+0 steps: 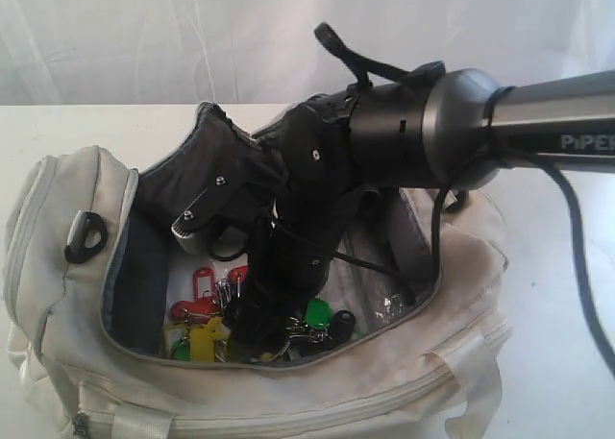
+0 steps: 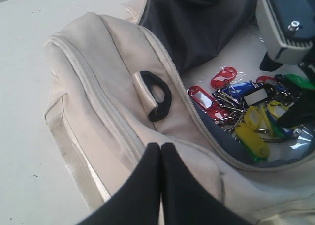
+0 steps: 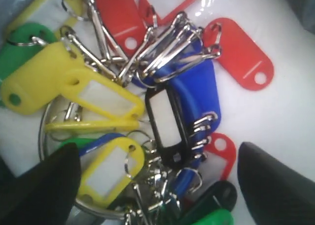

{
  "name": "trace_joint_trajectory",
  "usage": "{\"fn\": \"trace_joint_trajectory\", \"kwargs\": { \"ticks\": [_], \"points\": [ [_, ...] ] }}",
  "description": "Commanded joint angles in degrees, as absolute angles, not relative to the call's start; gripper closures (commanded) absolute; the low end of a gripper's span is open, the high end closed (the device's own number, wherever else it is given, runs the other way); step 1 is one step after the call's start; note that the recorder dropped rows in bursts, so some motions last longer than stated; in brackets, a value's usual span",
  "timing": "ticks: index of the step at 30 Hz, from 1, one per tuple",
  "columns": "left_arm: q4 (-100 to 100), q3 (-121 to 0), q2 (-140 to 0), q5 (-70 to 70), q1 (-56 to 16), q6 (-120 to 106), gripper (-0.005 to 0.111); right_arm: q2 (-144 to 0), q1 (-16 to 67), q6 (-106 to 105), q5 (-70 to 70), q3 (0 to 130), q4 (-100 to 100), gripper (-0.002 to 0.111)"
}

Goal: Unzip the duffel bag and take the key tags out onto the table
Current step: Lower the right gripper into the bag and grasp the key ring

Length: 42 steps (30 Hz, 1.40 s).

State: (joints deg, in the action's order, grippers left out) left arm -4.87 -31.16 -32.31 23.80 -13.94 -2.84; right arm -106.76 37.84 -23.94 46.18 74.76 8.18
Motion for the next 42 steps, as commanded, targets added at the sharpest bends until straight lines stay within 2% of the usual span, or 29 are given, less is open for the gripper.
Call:
{"fn": "trace_joint_trajectory", "kwargs": {
  "ticks": [1,4,6,8,12,13,21,42],
  "points": [
    [-5.6,-30.7,-32.1,24.0,-14.1,-3.0,0.107,-109.6,37.7,-23.5,44.4,74.5,7.9,0.029],
    [-5.6,-30.7,-32.1,24.0,-14.1,-3.0,0.107,-111.5,37.7,-22.4,45.0,74.5,7.4,0.036],
    [-5.6,-30.7,-32.1,24.0,-14.1,-3.0,0.107,-112.0,37.7,-19.2,46.1,74.6,4.0,0.046],
    [-5.6,-30.7,-32.1,24.0,-14.1,-3.0,0.107,-112.3,37.7,-14.3,46.7,74.7,-0.8,0.063],
    [-5.6,-30.7,-32.1,24.0,-14.1,-3.0,0.107,-112.0,37.7,-8.3,48.4,74.8,-10.0,0.105],
    [-5.6,-30.7,-32.1,24.0,-14.1,-3.0,0.107,-111.9,37.7,-6.7,48.5,74.8,-12.7,0.108],
    [-5.6,-30.7,-32.1,24.0,-14.1,-3.0,0.107,-108.6,37.7,3.3,46.9,75.2,-24.3,0.108],
    [-5.7,-30.7,-32.1,24.0,-14.1,-3.0,0.107,-101.8,37.7,1.7,45.8,80.5,-18.0,0.108]
  ]
}}
